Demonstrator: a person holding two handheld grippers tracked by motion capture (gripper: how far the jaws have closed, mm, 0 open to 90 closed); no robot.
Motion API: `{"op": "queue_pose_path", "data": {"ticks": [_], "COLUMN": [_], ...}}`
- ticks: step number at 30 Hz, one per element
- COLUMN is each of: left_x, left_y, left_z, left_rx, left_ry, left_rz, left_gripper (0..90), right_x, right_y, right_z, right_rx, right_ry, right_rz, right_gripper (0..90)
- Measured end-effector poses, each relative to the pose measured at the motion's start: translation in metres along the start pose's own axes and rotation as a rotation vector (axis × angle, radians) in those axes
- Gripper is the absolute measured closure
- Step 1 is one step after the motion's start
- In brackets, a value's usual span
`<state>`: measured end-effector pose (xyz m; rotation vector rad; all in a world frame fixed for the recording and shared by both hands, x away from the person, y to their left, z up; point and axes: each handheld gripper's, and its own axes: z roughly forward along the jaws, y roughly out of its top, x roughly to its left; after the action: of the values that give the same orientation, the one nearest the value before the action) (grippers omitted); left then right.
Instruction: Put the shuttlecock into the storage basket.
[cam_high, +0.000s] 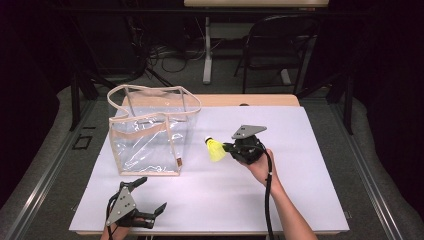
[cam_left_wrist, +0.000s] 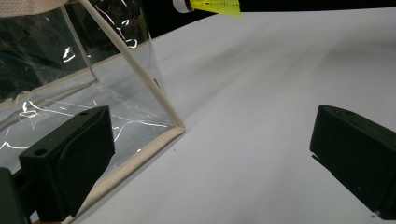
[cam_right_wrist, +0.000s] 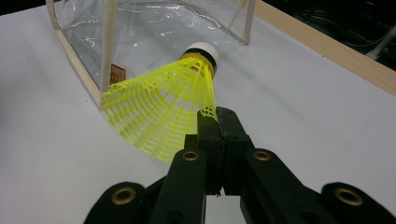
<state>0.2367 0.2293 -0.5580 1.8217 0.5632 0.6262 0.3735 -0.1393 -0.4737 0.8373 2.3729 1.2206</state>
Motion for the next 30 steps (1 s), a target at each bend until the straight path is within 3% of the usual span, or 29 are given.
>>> {"op": "queue_pose_path", "data": {"ticks": [30], "left_x": [0.0], "left_y": [0.0], "left_z": [0.001], "left_rx": [0.004], "left_ry": [-0.001], "left_rz": [-0.001], "left_gripper": [0.0], "right_x": [-0.002], "right_y": [0.01], "right_z": [-0.013], "right_rx": [-0.035], "right_ry": [-0.018], "right_rz": [0.01], "right_gripper": [89.3]}}
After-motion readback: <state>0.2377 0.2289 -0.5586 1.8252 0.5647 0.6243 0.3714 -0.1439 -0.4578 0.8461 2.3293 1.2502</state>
